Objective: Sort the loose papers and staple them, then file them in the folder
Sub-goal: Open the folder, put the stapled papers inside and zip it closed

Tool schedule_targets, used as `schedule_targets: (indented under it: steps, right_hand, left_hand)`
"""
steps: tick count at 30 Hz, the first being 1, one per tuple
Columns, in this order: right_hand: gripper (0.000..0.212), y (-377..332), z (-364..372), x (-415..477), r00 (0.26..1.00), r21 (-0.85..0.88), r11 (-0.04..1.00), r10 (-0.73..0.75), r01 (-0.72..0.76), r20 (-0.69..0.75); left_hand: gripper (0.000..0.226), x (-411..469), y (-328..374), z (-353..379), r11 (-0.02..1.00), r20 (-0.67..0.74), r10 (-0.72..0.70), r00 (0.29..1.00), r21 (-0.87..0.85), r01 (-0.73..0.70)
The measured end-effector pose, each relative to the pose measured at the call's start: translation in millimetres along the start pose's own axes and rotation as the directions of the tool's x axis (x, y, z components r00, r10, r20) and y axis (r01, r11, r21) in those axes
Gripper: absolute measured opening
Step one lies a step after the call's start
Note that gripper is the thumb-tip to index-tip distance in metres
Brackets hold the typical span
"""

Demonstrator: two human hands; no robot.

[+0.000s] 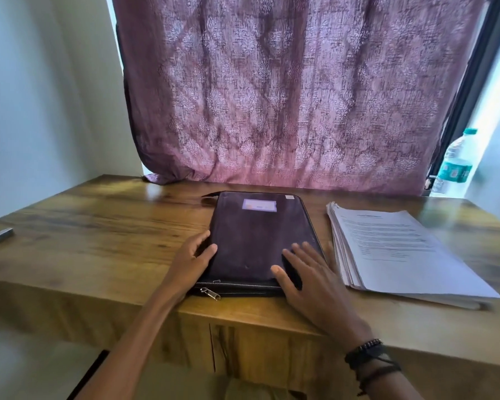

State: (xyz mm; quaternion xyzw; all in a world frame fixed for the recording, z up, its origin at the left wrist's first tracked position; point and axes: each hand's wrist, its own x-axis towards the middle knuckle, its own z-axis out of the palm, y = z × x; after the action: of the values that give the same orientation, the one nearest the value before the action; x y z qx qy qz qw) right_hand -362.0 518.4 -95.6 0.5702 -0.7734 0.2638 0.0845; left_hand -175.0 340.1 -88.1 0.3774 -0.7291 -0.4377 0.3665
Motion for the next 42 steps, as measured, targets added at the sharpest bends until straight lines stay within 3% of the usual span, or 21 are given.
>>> schedule_targets:
  steps: [3,10,14,21,27,35,38,42]
  right_hand:
    - [0.062,-5,-1,-5,0.982,0.11,0.978,-0.185,0.18,0.039]
    - [0.053,2,0,-4,0.997,0.083,0.996,0.022,-0.016,-0.077]
    - [0.052,4,1,-5,0.996,0.091,0.996,-0.01,0.018,-0.094]
    - [0.04,0,0,-14,0.962,0.065,0.977,-0.185,0.201,-0.201]
    - [0.033,-2,0,-14,0.956,0.087,0.961,-0.248,0.263,-0.158]
    - [0.031,-6,-1,-16,0.945,0.106,0.947,-0.284,0.303,-0.159]
    - [0.025,-22,2,-22,0.936,0.18,0.926,-0.299,0.331,-0.185]
    - [0.019,-57,22,-40,0.926,0.21,0.906,-0.337,0.369,-0.171]
  left_hand:
    - [0.05,-9,1,1,1.0,-0.002,0.012,1.0,0.014,-0.012]
    - [0.052,-29,8,0,1.0,-0.019,0.018,1.0,-0.005,-0.019]
    - [0.056,-47,8,-7,0.999,0.027,0.015,1.0,-0.034,-0.014]
    - [0.068,-82,-4,-36,0.989,0.249,0.094,0.964,-0.136,-0.061]
    - [0.054,-87,-3,-22,0.987,0.024,0.143,0.989,-0.072,-0.141]
    - [0.054,-90,-4,-4,0.973,-0.184,0.22,0.958,0.106,-0.203]
    - [0.055,-89,-5,-5,0.973,-0.179,0.219,0.959,0.11,-0.202]
    - [0.05,-85,-6,-14,0.981,-0.059,0.193,0.979,-0.007,-0.194]
